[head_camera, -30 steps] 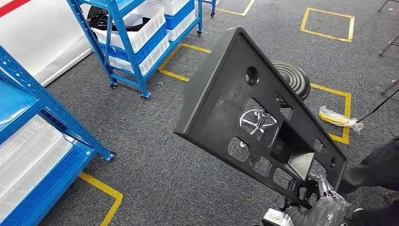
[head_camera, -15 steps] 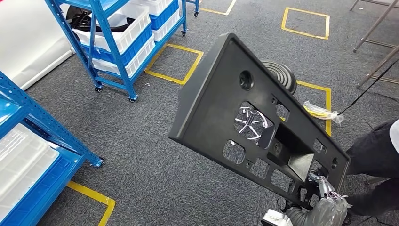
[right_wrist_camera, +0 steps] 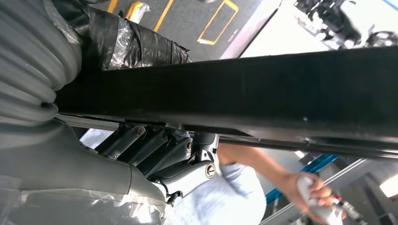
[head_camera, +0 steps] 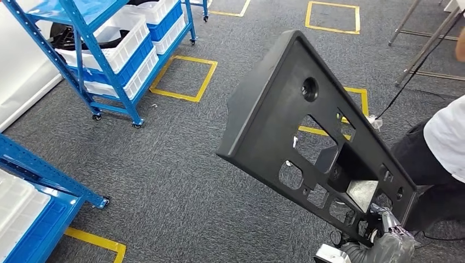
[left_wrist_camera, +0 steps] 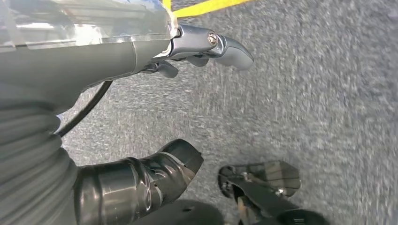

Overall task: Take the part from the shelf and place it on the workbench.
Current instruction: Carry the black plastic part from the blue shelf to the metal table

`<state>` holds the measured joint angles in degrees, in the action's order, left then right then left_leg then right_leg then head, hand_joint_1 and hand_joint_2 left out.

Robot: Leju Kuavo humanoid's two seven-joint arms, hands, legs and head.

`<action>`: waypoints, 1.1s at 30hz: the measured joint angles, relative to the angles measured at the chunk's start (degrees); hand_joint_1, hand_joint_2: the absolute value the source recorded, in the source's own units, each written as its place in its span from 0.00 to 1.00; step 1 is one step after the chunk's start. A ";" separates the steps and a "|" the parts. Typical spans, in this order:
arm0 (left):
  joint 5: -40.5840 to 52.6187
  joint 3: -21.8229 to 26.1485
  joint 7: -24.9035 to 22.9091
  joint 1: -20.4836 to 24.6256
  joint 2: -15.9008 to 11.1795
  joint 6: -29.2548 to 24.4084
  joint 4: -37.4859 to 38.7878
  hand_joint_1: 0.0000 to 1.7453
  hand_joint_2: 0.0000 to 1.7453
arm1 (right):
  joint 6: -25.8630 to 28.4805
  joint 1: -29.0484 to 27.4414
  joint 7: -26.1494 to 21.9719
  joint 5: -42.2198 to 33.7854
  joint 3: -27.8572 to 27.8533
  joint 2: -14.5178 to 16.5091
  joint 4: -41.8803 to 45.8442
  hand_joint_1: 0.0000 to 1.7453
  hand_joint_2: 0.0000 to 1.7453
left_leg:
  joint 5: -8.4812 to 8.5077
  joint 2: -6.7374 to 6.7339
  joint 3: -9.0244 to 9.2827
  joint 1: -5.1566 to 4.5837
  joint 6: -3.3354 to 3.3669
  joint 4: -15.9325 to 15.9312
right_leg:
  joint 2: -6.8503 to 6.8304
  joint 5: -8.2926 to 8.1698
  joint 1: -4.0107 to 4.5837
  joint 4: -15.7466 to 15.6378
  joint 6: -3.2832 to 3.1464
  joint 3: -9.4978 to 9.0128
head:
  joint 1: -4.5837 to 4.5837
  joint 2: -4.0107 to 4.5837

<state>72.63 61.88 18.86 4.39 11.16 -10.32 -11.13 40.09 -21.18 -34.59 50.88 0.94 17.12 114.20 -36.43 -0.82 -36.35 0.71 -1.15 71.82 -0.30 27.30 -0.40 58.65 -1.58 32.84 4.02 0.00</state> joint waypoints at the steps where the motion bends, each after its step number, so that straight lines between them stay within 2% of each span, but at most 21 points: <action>1: 0.00 0.03 0.00 -0.08 0.01 0.00 0.00 0.00 1.00 | 0.00 -0.03 -0.02 -0.13 -0.12 0.03 0.01 1.00 1.00 | -0.33 0.12 -1.24 0.00 0.02 2.27 | 0.45 0.01 0.09 0.04 -0.04 -0.02 | 0.00 0.00; 2: 0.00 0.06 -0.01 -0.13 0.01 -0.01 0.00 0.00 1.00 | 0.00 -0.06 -0.03 -0.28 -0.25 0.04 0.02 1.00 1.00 | 0.42 0.18 -1.59 0.00 0.09 2.57 | 0.94 0.03 0.16 0.11 -0.05 -0.06 | 0.00 0.00; 3: 0.00 0.11 -0.01 -0.15 0.00 -0.01 0.00 0.00 1.00 | 0.00 -0.08 -0.01 -0.43 -0.35 0.04 0.03 1.00 1.00 | 2.29 0.27 -0.80 0.00 0.24 0.42 | 1.44 0.07 0.20 0.18 -0.03 -0.14 | 0.00 0.00; 5: 0.00 0.32 -0.01 -0.12 -0.03 -0.02 0.00 0.00 1.00 | 0.00 -0.12 0.05 -0.63 -0.58 0.05 0.04 1.00 1.00 | 6.46 1.20 2.53 -0.02 0.69 -7.35 | 2.30 0.23 0.28 0.42 0.15 -0.25 | 0.01 0.00; 6: 0.00 0.45 -0.01 -0.08 -0.04 -0.02 0.00 0.00 1.00 | 0.00 -0.12 0.09 -0.69 -0.71 0.05 0.05 1.00 1.00 | 7.67 1.84 3.96 -0.04 0.88 -10.62 | 2.69 0.32 0.33 0.60 0.35 -0.16 | 0.01 0.00; 8: 0.00 0.65 -0.01 0.01 -0.06 -0.02 0.00 0.00 1.00 | 0.00 -0.18 0.12 -0.75 -0.93 0.06 0.06 1.00 1.00 | 7.94 2.71 4.93 -0.18 1.19 -13.08 | 3.21 0.29 0.31 0.79 0.92 0.18 | 0.02 0.00; 11: 0.00 0.79 0.01 0.04 -0.07 -0.02 0.00 0.00 1.00 | 0.00 -0.40 0.13 -0.76 -1.21 0.05 0.12 1.00 1.00 | 8.47 1.99 5.10 -0.10 2.10 -13.82 | 2.94 0.77 0.14 1.39 1.88 0.54 | 0.03 0.00; 12: 0.00 0.81 0.02 0.04 -0.06 -0.02 0.00 0.00 1.00 | 0.00 -0.42 0.14 -0.78 -1.31 0.04 0.17 1.00 1.00 | 8.67 1.68 5.16 -0.01 2.49 -14.11 | 2.32 1.87 0.13 2.88 2.16 1.17 | 0.04 0.00; 14: 0.00 0.84 0.07 0.00 -0.05 -0.02 0.00 0.00 1.00 | 0.00 -0.43 0.15 -0.84 -1.49 0.04 0.25 1.00 1.00 | 8.80 1.05 5.19 0.00 2.94 -14.31 | 1.14 5.45 0.01 9.11 2.59 3.97 | 0.08 0.00; 16: 0.00 0.88 0.09 -0.07 -0.05 -0.02 0.00 0.00 1.00 | 0.00 -0.48 0.15 -0.87 -1.62 0.04 0.24 1.00 1.00 | 8.74 0.37 5.16 -0.05 3.00 -14.27 | 0.96 7.76 -0.19 15.46 2.92 7.00 | 0.07 0.00; 17: 0.00 0.89 0.09 -0.07 -0.05 -0.02 0.00 0.00 1.00 | 0.00 -0.51 0.16 -0.88 -1.68 0.04 0.24 1.00 1.00 | 8.69 0.04 5.20 -0.06 2.96 -14.25 | 0.89 7.29 -0.28 16.04 3.02 7.31 | 0.07 0.00; 18: 0.00 0.90 0.09 -0.05 -0.05 -0.02 0.00 0.00 1.00 | 0.00 -0.51 0.18 -0.90 -1.73 0.04 0.24 1.00 1.00 | 8.61 -0.24 5.28 -0.06 2.88 -14.23 | 0.74 5.80 -0.35 14.36 3.03 6.49 | 0.07 0.00; 20: 0.00 0.90 0.10 -0.01 -0.04 -0.02 0.00 0.00 1.00 | 0.00 -0.49 0.21 -0.92 -1.79 0.04 0.25 1.00 1.00 | 8.39 -0.70 5.60 -0.08 2.61 -14.21 | -0.32 1.97 -0.31 6.60 2.74 2.57 | 0.08 0.00; 21: 0.00 0.90 0.13 -0.01 -0.03 -0.02 0.00 0.00 1.00 | 0.00 -0.47 0.24 -0.92 -1.80 0.04 0.27 1.00 1.00 | 8.24 -0.86 5.71 -0.19 2.39 -14.13 | -0.93 0.84 -0.11 3.23 2.47 0.92 | 0.07 0.00; 23: 0.00 0.90 0.16 0.00 -0.01 -0.02 0.00 0.00 1.00 | 0.00 -0.47 0.28 -0.92 -1.82 0.04 0.33 1.00 1.00 | 8.05 -1.26 5.82 -0.37 1.87 -14.08 | -1.48 0.46 0.33 0.37 1.95 -0.32 | 0.05 0.00; 26: 0.00 0.92 0.19 0.08 -0.01 -0.03 0.00 0.00 1.00 | 0.00 -0.52 0.31 -0.93 -1.90 0.05 0.40 1.00 1.00 | 7.49 -1.50 5.85 -0.33 0.95 -13.76 | -0.57 0.15 0.22 -0.13 1.12 -0.36 | 0.05 0.00; 28: 0.00 0.93 0.22 0.11 -0.01 -0.04 0.00 0.00 1.00 | 0.00 -0.50 0.31 -0.94 -1.95 0.07 0.47 1.00 1.00 | 4.95 -0.56 4.30 -0.22 0.52 -10.02 | -0.17 -0.09 -0.11 -0.56 0.45 -0.59 | 0.01 0.00; 30: 0.00 0.94 0.24 0.05 -0.01 -0.04 0.00 0.00 1.00 | 0.00 -0.49 0.33 -0.94 -1.99 0.07 0.50 1.00 1.00 | 1.22 0.12 0.85 -0.16 0.34 -2.49 | 0.25 -0.07 -0.04 -0.53 0.10 -0.59 | -0.02 0.00; 31: 0.00 0.94 0.24 0.00 -0.01 -0.04 0.00 0.00 1.00 | 0.00 -0.51 0.35 -0.94 -2.00 0.07 0.50 1.00 1.00 | 0.13 0.20 -0.79 -0.13 0.26 0.85 | 0.56 -0.05 -0.01 -0.46 0.05 -0.58 | -0.02 0.00; 32: 0.00 0.95 0.24 -0.06 0.00 -0.05 0.00 0.00 1.00 | 0.00 -0.51 0.38 -0.94 -2.03 0.07 0.50 1.00 1.00 | 0.19 0.22 -1.65 -0.09 0.22 2.41 | 0.91 -0.01 0.01 -0.36 0.04 -0.58 | -0.02 0.00; 33: 0.00 0.95 0.24 -0.09 0.00 -0.07 0.00 0.00 1.00 | 0.00 -0.51 0.41 -0.96 -2.04 0.07 0.50 1.00 1.00 | 1.34 0.23 -1.52 -0.03 0.22 1.84 | 1.31 0.05 0.00 -0.22 0.07 -0.60 | -0.02 0.00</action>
<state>72.63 62.83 19.10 4.30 11.16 -10.39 -11.13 40.09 -21.69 -34.18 49.93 -1.10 17.19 114.71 -35.09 -0.59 -37.87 0.68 -0.93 73.66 1.01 27.35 -0.40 58.42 -1.51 32.24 4.00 0.00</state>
